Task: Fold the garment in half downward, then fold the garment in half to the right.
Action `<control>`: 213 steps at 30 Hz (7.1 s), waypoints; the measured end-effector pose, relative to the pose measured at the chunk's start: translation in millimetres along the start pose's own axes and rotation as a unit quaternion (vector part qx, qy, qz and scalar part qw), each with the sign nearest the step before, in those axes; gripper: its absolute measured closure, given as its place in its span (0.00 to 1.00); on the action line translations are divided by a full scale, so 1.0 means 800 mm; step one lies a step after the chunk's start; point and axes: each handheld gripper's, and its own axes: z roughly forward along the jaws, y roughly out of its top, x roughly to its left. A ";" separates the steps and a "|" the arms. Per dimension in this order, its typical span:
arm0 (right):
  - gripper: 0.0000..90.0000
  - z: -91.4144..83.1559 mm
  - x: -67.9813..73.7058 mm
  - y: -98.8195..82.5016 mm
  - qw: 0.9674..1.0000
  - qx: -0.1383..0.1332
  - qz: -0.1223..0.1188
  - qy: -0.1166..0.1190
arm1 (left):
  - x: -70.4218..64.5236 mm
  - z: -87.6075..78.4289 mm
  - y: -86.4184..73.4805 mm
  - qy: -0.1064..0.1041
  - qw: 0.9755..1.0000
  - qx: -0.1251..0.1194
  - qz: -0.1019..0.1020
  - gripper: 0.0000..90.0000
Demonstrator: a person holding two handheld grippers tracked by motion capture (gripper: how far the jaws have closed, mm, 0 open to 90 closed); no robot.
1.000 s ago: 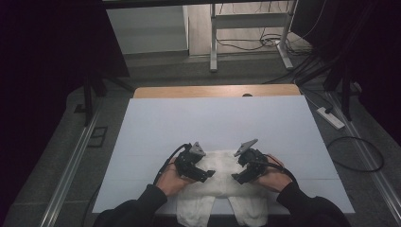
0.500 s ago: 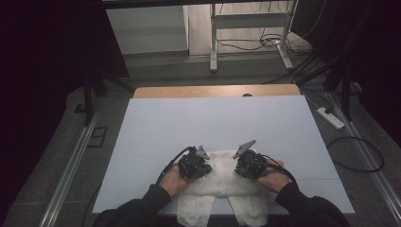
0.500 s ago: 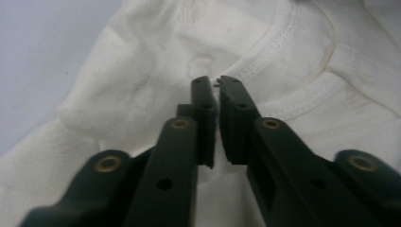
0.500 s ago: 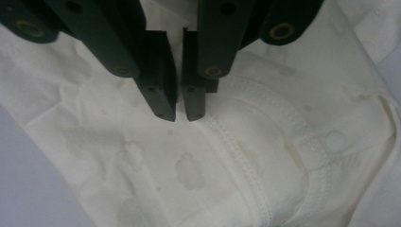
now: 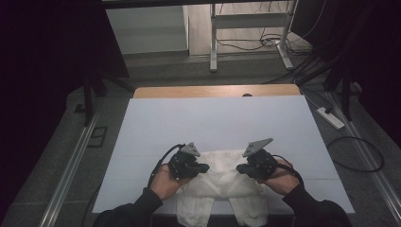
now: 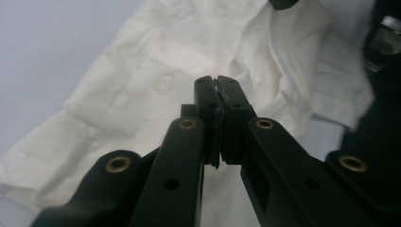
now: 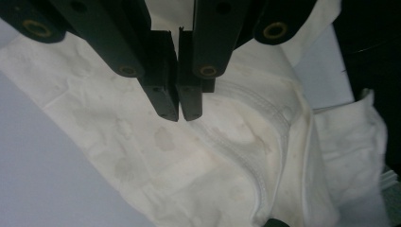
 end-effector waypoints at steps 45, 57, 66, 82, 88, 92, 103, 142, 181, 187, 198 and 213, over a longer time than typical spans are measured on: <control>0.24 -0.062 0.017 -0.045 0.998 -0.035 0.033 -0.049 | -0.009 -0.052 -0.066 0.072 0.996 -0.027 -0.044 0.17; 0.08 -0.072 -0.001 -0.075 0.994 -0.024 0.072 -0.078 | 0.011 -0.082 -0.096 0.117 0.989 -0.043 -0.084 0.05; 0.00 -0.085 -0.011 -0.104 0.988 -0.034 0.108 -0.107 | 0.016 -0.106 -0.123 0.135 0.983 -0.062 -0.112 0.00; 0.00 -0.112 -0.008 -0.135 0.972 -0.055 0.175 -0.148 | 0.013 -0.134 -0.159 0.152 0.973 -0.102 -0.138 0.00; 0.00 -0.118 -0.005 -0.139 0.968 -0.058 0.189 -0.156 | 0.011 -0.138 -0.163 0.152 0.973 -0.110 -0.134 0.00; 0.00 -0.118 -0.005 -0.140 0.967 -0.058 0.193 -0.159 | 0.011 -0.137 -0.162 0.149 0.973 -0.107 -0.138 0.00; 0.00 -0.117 -0.005 -0.138 0.970 -0.053 0.187 -0.149 | 0.016 -0.137 -0.163 0.139 0.974 -0.105 -0.148 0.00; 0.00 -0.065 -0.036 -0.076 0.985 -0.050 0.139 -0.084 | 0.068 -0.070 -0.096 0.094 0.987 -0.076 -0.104 0.00; 0.00 0.010 -0.125 -0.018 0.978 0.007 0.159 -0.133 | 0.129 0.002 -0.027 0.113 0.988 -0.029 -0.104 0.00; 0.00 0.020 -0.131 -0.010 0.978 0.015 0.163 -0.131 | 0.137 0.005 -0.030 0.118 0.987 -0.020 -0.110 0.00; 0.00 0.038 -0.140 -0.020 0.975 0.047 0.160 -0.146 | 0.143 0.023 -0.039 0.157 0.982 0.021 -0.102 0.00; 0.11 0.049 -0.143 -0.030 0.976 0.066 0.150 -0.140 | 0.139 0.032 -0.040 0.168 0.980 0.054 -0.094 0.02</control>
